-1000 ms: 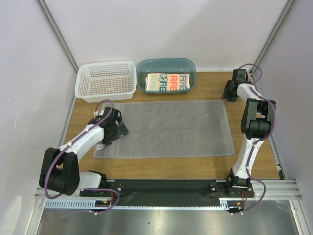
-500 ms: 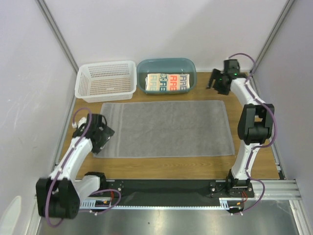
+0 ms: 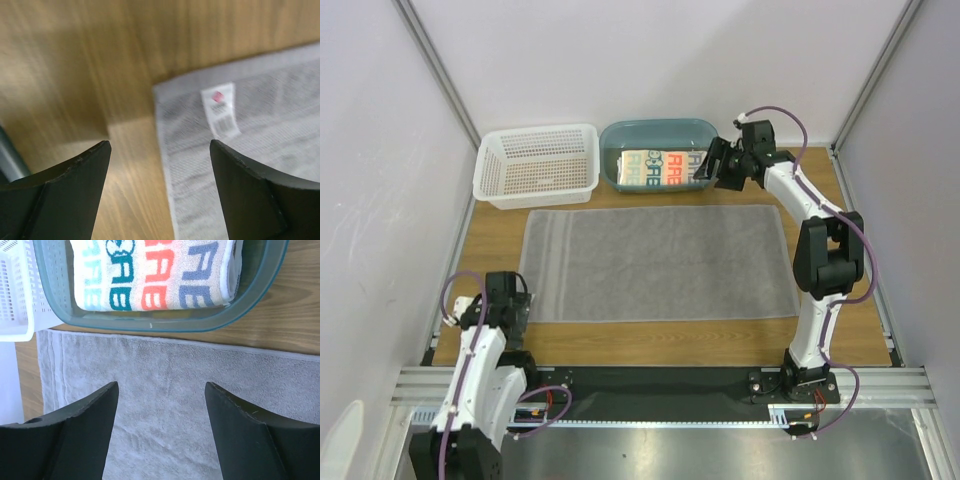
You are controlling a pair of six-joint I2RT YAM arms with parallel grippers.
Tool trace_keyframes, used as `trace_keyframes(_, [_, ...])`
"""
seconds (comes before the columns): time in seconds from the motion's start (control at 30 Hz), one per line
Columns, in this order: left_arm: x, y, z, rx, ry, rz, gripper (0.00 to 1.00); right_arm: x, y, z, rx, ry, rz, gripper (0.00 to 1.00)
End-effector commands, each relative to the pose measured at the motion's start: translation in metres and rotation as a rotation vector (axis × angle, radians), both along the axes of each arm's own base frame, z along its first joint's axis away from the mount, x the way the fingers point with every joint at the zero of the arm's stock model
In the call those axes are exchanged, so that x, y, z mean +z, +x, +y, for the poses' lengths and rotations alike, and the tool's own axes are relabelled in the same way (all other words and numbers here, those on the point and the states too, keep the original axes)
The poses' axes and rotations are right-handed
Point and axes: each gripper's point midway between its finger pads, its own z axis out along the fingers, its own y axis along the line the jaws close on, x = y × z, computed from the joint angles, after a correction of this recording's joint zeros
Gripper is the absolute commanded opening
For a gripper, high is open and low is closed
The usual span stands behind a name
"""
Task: Fold and stack the towels
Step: Flatten out the crumpled towel, then fold the towel
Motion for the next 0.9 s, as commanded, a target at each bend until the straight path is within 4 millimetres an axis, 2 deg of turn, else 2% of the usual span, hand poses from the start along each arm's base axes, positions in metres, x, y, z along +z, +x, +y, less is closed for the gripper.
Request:
trace_keyframes(0.0, [-0.008,-0.008,0.015,0.070,0.043,0.079,0.86,0.005,0.000,0.012,0.041,0.046,-0.022,0.75])
trace_keyframes(0.23, [-0.002,0.010,0.044,0.065,0.106,0.088,0.81,0.008,-0.014,0.027,0.077,0.050,-0.029,0.75])
trace_keyframes(0.33, [-0.004,0.018,0.046,0.036,0.109,0.075,0.76,0.011,-0.017,0.031,0.082,0.047,-0.034,0.75])
trace_keyframes(0.5, [-0.012,0.020,0.042,-0.005,0.096,0.090,0.67,0.015,-0.019,0.038,0.081,0.037,-0.049,0.75])
trace_keyframes(0.77, [-0.019,0.027,0.038,-0.076,0.082,0.103,0.58,0.004,-0.021,0.036,0.063,0.019,-0.028,0.74])
trace_keyframes(0.87, [-0.024,0.024,0.039,-0.073,0.084,0.124,0.36,0.000,-0.021,0.038,0.067,0.024,-0.021,0.74])
